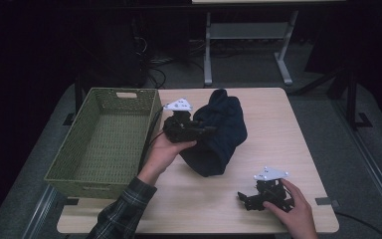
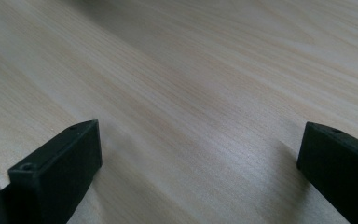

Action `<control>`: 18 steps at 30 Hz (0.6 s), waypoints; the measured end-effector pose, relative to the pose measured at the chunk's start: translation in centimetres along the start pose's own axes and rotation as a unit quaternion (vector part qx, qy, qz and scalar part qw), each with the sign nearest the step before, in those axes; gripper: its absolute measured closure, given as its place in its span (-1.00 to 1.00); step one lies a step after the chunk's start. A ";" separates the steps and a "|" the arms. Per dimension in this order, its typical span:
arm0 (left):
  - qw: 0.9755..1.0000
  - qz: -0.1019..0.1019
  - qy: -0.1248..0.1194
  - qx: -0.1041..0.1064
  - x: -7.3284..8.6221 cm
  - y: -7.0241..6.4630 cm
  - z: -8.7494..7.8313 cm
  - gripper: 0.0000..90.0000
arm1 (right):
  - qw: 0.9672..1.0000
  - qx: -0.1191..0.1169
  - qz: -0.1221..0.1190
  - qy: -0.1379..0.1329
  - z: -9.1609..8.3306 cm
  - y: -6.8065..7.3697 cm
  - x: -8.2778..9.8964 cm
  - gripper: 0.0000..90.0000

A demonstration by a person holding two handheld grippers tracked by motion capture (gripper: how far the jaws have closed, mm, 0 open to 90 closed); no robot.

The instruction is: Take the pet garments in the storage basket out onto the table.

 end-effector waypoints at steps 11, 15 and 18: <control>0.999 -0.008 0.046 -0.017 2.5 1.8 5.5 0.52 | 1.000 -0.002 -0.001 0.002 0.0 0.0 0.0 -1.00; 0.997 -0.018 0.068 -0.018 3.7 2.6 7.4 0.52 | 1.000 -0.003 0.000 0.002 0.0 0.1 0.0 -1.00; 0.996 -0.023 0.083 -0.021 4.6 3.3 8.5 0.52 | 1.000 -0.004 0.000 0.002 0.0 0.1 0.0 -1.00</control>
Point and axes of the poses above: each handheld gripper's, and its own axes: z roughly forward along the jaws, x roughly out of its underside, y roughly to its left, the point moved 5 cm from there along z, roughly forward along the jaws, and after that the axes turned 10 degrees about x, right-handed, at the moved point
